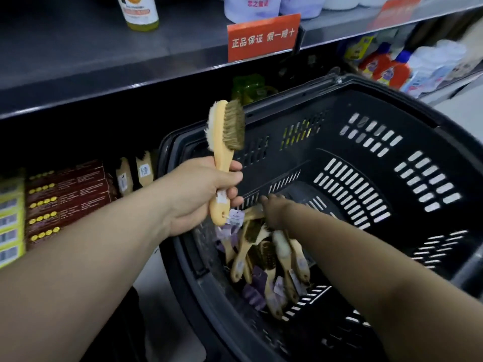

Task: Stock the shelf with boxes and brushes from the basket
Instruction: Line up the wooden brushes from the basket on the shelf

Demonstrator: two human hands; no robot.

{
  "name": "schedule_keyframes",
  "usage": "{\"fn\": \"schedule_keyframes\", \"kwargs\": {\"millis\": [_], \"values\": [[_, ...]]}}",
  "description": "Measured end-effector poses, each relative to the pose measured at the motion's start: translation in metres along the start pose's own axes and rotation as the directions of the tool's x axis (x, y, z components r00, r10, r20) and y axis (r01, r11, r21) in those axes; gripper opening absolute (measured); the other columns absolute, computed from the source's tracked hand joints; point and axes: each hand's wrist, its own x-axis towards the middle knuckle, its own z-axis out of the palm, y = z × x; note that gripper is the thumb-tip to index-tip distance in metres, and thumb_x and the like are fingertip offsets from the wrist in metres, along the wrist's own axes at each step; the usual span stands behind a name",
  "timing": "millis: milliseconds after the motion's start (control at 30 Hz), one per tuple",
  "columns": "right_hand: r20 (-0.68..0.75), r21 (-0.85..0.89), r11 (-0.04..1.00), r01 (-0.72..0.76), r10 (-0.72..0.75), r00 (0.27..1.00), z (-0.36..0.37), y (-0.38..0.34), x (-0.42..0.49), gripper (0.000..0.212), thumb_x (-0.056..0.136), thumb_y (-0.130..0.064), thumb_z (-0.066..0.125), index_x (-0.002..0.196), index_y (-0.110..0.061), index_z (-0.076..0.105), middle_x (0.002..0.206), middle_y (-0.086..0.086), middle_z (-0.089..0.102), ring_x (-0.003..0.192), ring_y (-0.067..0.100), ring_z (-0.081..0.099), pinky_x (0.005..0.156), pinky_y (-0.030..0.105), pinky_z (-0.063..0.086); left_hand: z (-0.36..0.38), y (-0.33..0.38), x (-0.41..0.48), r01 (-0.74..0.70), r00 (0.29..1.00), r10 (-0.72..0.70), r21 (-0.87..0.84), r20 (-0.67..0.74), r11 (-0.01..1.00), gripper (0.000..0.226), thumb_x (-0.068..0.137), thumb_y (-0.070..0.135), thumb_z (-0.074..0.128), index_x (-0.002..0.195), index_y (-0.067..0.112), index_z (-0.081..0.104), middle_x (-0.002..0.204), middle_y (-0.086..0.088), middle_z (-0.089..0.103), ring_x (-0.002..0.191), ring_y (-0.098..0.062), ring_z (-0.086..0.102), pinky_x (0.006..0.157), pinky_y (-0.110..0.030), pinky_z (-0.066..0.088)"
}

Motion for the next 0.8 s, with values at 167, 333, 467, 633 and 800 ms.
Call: {"fn": "schedule_keyframes", "kwargs": {"millis": [167, 333, 467, 633, 800], "values": [[-0.106, -0.205, 0.978, -0.037, 0.016, 0.994, 0.025, -0.006, 0.029, 0.052, 0.094, -0.026, 0.045, 0.144, -0.018, 0.031, 0.147, 0.013, 0.032, 0.135, 0.032, 0.027, 0.112, 0.044, 0.023, -0.009, -0.004, 0.003, 0.007, 1.0, -0.007, 0.021, 0.01, 1.0, 0.023, 0.093, -0.005, 0.046, 0.111, 0.005, 0.057, 0.072, -0.004, 0.046, 0.06, -0.01, 0.049, 0.061, -0.022, 0.057], [-0.04, -0.226, 0.974, -0.016, 0.007, 0.999, 0.007, 0.012, 0.012, 0.06, 0.085, -0.037, 0.058, 0.14, -0.024, 0.038, 0.143, 0.009, 0.038, 0.131, 0.031, 0.035, 0.104, 0.042, 0.031, -0.009, 0.0, 0.0, 0.012, 1.0, -0.011, -0.041, 0.007, 0.999, 0.02, 0.096, 0.002, 0.044, 0.105, 0.004, 0.062, 0.073, -0.003, 0.052, 0.06, -0.011, 0.052, 0.059, -0.025, 0.057], [0.031, 0.122, 0.988, 0.089, -0.093, 0.995, -0.05, 0.037, -0.043, 0.064, 0.073, -0.039, 0.075, 0.129, -0.018, 0.051, 0.126, 0.005, 0.057, 0.111, 0.024, 0.055, 0.091, 0.032, 0.046, -0.003, 0.003, -0.005, 0.015, 0.999, -0.013, -0.082, 0.03, 0.997, 0.023, 0.098, 0.008, 0.044, 0.106, 0.002, 0.064, 0.072, -0.003, 0.054, 0.059, -0.012, 0.051, 0.059, -0.027, 0.056], [-0.289, 0.538, 0.796, 0.277, -0.135, 0.948, -0.111, 0.066, -0.146, 0.037, 0.06, -0.029, 0.086, 0.092, -0.028, 0.067, 0.09, -0.005, 0.068, 0.084, 0.013, 0.062, 0.072, 0.026, 0.049, 0.005, 0.003, -0.01, 0.007, 0.998, 0.0, -0.125, 0.058, 0.992, 0.026, 0.099, 0.014, 0.043, 0.106, 0.002, 0.065, 0.071, -0.003, 0.054, 0.059, -0.013, 0.051, 0.057, -0.025, 0.054], [-0.441, 0.746, 0.462, 0.481, -0.2, 0.875, -0.118, 0.069, -0.215, 0.045, 0.049, -0.027, 0.083, 0.091, -0.023, 0.069, 0.081, -0.007, 0.069, 0.071, 0.001, 0.062, 0.061, 0.013, 0.048, 0.013, 0.002, -0.012, -0.018, 0.998, 0.024, -0.095, 0.062, 0.995, 0.027, 0.098, 0.017, 0.045, 0.109, 0.002, 0.064, 0.073, -0.003, 0.052, 0.06, -0.013, 0.048, 0.053, -0.022, 0.049]]}}
